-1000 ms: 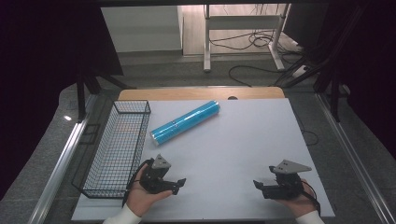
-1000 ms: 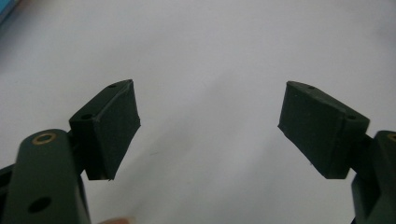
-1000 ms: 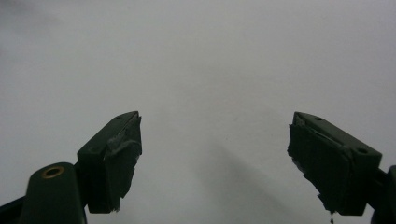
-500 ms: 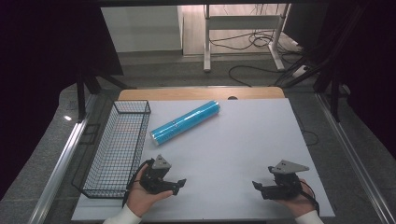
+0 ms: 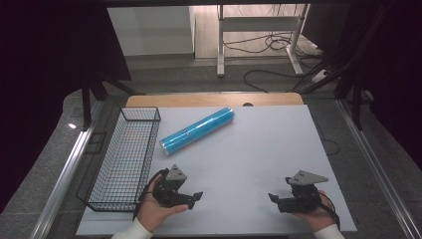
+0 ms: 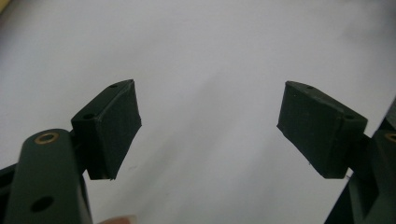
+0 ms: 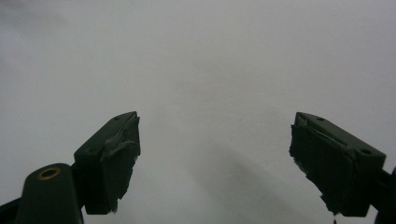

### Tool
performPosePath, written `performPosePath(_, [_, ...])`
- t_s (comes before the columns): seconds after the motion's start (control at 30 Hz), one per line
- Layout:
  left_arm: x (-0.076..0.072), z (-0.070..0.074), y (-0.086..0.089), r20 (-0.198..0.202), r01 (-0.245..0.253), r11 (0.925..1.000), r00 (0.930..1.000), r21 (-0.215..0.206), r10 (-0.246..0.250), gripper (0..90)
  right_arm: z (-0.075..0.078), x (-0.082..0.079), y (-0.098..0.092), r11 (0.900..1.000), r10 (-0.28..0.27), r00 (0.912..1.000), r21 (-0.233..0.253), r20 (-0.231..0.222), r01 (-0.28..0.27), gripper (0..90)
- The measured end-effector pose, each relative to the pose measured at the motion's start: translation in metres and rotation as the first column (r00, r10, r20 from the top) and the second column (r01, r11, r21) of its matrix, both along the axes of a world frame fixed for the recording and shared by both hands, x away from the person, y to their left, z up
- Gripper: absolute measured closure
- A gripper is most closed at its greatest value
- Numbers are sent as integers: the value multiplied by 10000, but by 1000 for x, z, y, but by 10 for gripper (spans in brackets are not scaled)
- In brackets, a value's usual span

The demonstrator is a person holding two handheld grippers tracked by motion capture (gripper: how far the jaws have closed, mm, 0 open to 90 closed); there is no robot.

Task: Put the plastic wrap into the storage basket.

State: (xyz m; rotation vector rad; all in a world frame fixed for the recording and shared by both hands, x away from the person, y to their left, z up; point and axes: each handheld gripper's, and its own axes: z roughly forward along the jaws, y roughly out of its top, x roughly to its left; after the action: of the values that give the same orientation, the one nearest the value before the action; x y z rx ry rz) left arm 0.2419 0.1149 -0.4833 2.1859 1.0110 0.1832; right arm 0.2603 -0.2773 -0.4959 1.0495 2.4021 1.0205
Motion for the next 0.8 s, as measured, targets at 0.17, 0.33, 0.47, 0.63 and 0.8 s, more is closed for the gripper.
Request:
performPosePath(0.17, [5, 8, -8, -3, 335, 9992, 9994, 233, -335, 212, 1, 0, 0, 10000, -52, 10000, -24, 23, 52, 168])
performPosePath(0.33, [17, 18, -15, -71, 262, 9995, 9996, 163, -261, 212, 2, 0, 0, 10000, -31, 10000, -41, 39, 32, 167])
performPosePath(0.47, [35, 30, -24, 60, 586, 9981, 9983, 178, -587, 224, 0, 1, 0, 9999, -93, 10000, -96, -32, 93, 168])
performPosePath(0.63, [53, 40, -27, 82, 969, 9951, 9952, 206, -971, 236, 0, 2, -1, 9998, -172, 9998, -114, -47, 172, 167])
performPosePath(0.8, [67, 47, -28, 199, 1053, 9942, 9942, 214, -1057, 256, 0, 1, -1, 9998, -180, 9998, -130, -102, 179, 168])
